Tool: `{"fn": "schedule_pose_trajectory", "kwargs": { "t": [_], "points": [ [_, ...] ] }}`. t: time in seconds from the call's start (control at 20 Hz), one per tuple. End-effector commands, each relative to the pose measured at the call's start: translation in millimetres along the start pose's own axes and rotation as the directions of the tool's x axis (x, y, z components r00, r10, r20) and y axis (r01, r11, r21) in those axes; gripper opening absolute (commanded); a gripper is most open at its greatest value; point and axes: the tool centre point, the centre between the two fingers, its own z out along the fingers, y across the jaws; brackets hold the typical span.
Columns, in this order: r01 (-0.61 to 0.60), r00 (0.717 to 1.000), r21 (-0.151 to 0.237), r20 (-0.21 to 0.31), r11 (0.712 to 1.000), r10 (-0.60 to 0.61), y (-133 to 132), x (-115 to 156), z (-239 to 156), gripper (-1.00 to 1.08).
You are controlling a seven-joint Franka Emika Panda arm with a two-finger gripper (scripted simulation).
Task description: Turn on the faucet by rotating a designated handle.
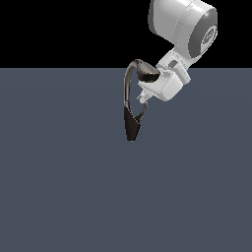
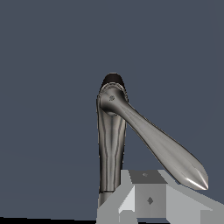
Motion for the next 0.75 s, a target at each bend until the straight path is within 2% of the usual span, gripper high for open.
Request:
{"fn": "schedule_pose_trajectory", "kwargs": {
  "t": [0.0,0.15,0.2,0.6,0.7],
  "points": [
    [-0.021,1.000,-0.011,0.006,1.000,0.021,18.7,12.1,1.8,-1.00],
    [-0.020,1.000,-0.012,0.007,1.000,0.020,26.5,14.4,1.8,-1.00],
    [0.003,1.000,-0.003,0.001,1.000,-0.003,13.3,2.9,-0.5,-1.00],
    [-0.018,1.000,-0.012,0.007,1.000,0.018,43.7,60.0,1.9,-1.00],
    [-0.020,1.000,-0.013,0.007,1.000,0.020,46.6,65.4,2.1,-1.00]
  ]
}}
